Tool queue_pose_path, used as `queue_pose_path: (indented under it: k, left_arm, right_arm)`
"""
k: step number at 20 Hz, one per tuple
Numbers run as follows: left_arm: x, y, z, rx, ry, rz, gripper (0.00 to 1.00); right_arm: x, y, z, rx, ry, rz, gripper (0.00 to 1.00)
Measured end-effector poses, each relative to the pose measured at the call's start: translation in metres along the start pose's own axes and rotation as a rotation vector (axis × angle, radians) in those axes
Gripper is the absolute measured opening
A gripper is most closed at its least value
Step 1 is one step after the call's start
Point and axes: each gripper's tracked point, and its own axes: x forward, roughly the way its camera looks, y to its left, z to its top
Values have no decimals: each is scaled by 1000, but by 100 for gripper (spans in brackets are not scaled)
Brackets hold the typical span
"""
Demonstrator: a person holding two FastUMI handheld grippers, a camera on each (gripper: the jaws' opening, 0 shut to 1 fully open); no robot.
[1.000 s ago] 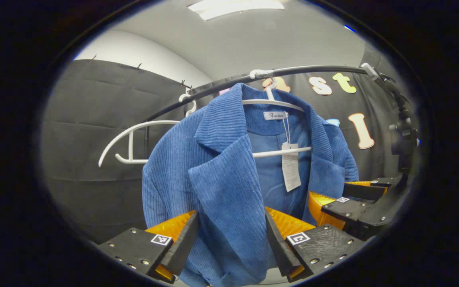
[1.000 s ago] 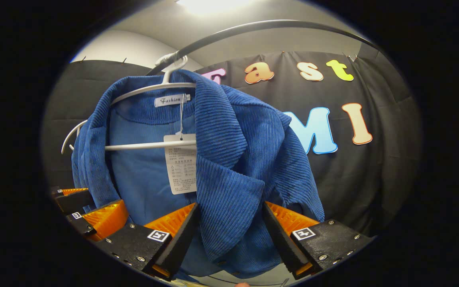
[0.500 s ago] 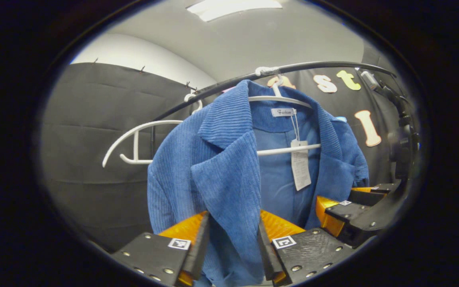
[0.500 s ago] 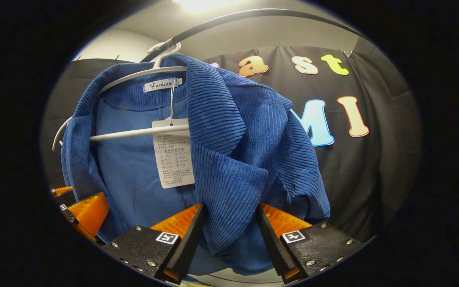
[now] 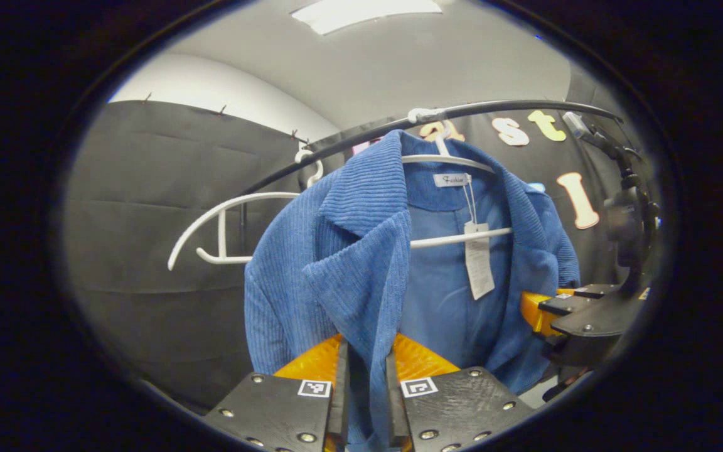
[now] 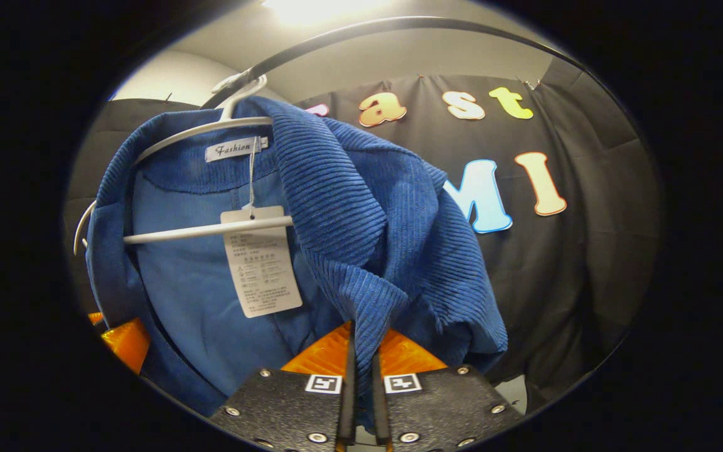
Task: Grasp the clothes on the hanger with both hands and then place them into the laundry hamper below.
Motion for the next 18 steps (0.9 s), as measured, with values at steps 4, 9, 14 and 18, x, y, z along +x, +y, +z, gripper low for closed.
queue_pose_path:
  k: [4, 9, 14, 18]
  left_arm:
    - [-3, 10, 14, 14, -24, 1, 1]
    - [-30, 28, 42, 31, -73, -3, 0]
    - [-41, 50, 77, 40, -120, 7, 1]
    - [-43, 78, 105, 60, -184, 50, 0]
  right_arm:
    - [-12, -5, 26, -45, -85, -18, 0]
    - [-34, -11, 77, -108, -230, -46, 0]
    - [-44, -24, 111, -141, -315, -80, 0]
    - [-39, -41, 138, -168, -374, -108, 0]
